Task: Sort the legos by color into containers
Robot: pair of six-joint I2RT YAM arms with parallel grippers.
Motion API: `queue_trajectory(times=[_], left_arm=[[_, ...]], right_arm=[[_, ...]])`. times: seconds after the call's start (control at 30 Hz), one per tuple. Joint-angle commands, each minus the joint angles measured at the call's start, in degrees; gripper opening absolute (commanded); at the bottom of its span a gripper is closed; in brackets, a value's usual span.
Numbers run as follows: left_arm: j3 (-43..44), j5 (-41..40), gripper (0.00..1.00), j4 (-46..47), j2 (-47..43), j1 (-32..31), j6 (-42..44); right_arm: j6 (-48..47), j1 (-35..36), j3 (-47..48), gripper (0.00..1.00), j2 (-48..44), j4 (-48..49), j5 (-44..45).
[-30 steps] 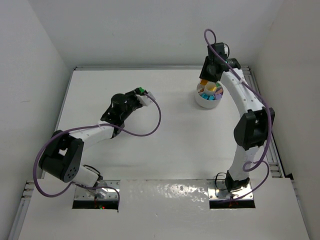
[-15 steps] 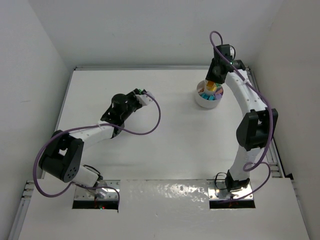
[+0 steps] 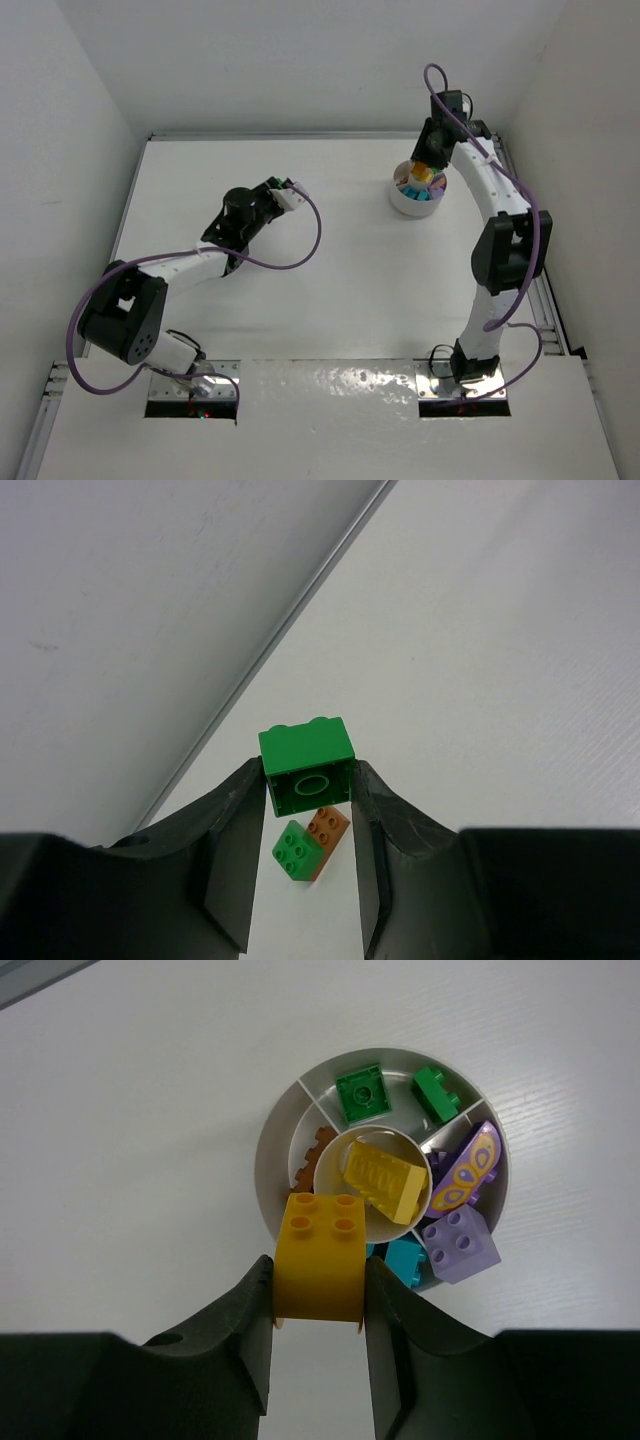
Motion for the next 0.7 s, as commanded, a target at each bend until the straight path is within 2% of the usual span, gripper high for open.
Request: queue_trajectory(times=[0.0, 0.67], left_arm=[[1.7, -0.3, 0.0, 1.7, -1.6, -0.3, -1.1], [1.0, -1.9, 0.0, 2.8, -1.9, -0.3, -0.7]], right_arm=[[2.0, -0.9, 2.6, 0.0, 1.4, 0.9, -2.0], [7.3, -3.7, -0.6, 0.0, 1.4, 0.6, -7.4]])
